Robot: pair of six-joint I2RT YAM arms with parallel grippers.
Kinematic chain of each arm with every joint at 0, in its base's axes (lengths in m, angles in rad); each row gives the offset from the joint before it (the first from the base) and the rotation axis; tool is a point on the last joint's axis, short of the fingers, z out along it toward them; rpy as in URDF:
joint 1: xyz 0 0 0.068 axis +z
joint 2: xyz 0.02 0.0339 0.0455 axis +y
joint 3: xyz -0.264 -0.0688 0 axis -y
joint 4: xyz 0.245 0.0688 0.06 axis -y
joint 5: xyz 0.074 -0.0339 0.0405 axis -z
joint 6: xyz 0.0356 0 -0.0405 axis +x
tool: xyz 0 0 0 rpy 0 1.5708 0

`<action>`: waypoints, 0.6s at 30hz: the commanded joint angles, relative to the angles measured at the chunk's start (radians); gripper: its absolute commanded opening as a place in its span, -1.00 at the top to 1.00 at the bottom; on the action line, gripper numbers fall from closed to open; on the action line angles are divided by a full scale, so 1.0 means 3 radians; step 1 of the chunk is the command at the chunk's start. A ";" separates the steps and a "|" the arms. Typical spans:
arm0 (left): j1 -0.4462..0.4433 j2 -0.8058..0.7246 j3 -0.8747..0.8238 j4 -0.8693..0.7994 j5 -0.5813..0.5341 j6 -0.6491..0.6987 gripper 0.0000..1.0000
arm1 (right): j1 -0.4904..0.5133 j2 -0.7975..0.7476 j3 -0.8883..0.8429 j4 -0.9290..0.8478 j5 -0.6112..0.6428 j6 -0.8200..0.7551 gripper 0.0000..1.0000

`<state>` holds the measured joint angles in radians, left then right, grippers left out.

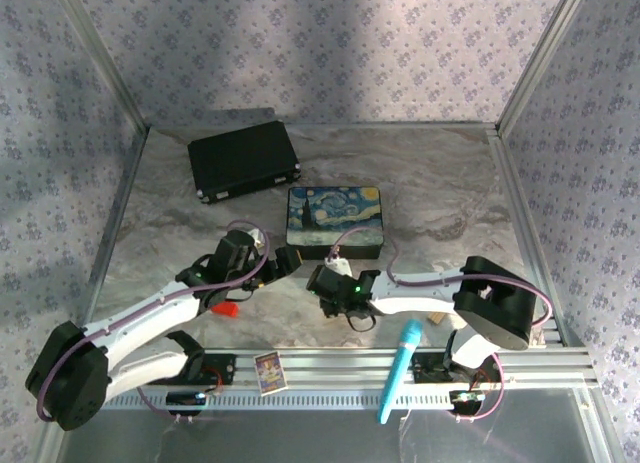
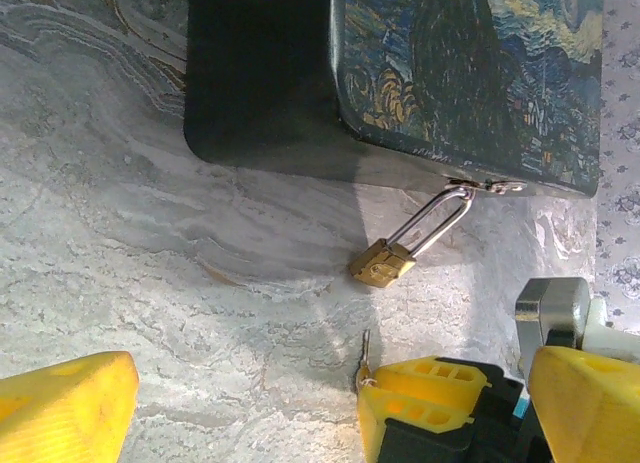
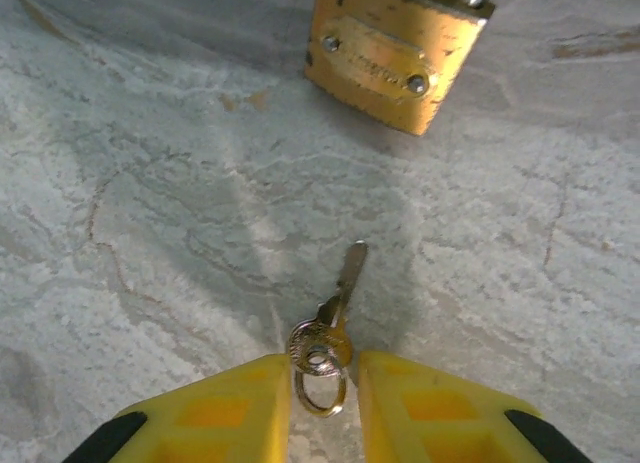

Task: Unlock the padlock with the key

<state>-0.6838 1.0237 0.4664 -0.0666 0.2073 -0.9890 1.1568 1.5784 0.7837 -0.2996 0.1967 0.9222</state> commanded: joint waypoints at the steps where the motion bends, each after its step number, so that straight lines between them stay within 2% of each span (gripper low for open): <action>1: -0.0037 0.0048 0.0077 0.0088 -0.0063 -0.0003 -1.00 | -0.0023 0.0060 -0.0093 0.0132 0.0041 0.0076 0.67; 3: -0.0037 0.0091 0.0076 0.0129 -0.0057 -0.0001 -1.00 | -0.0025 0.0018 -0.0161 0.0214 0.0071 0.0061 0.72; 7: -0.0066 0.0172 0.0089 0.0261 -0.0037 -0.0030 -1.00 | -0.0110 -0.0134 -0.0299 0.0320 -0.0036 -0.0108 0.97; 10: -0.0112 0.0264 0.0075 0.0465 -0.0002 -0.0157 -1.00 | -0.0327 -0.0332 -0.0458 0.0505 -0.0420 -0.0660 0.99; 13: -0.0156 0.0390 -0.0014 0.0884 0.0051 -0.0480 -0.99 | -0.0627 -0.0515 -0.0619 0.0619 -0.0948 -0.1147 1.00; 16: -0.0282 0.0515 -0.0056 0.1283 -0.0016 -0.0756 -0.92 | -0.0837 -0.0654 -0.0680 0.0569 -0.1309 -0.1402 1.00; 18: -0.0415 0.0563 -0.0035 0.1358 -0.0165 -0.0842 -0.83 | -0.0958 -0.0699 -0.0662 0.0450 -0.1485 -0.1540 1.00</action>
<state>-0.7673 1.1793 0.4591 0.2108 0.1886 -1.1561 0.9001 1.3998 0.5869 -0.1425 -0.1074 0.5922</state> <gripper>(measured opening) 0.931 0.051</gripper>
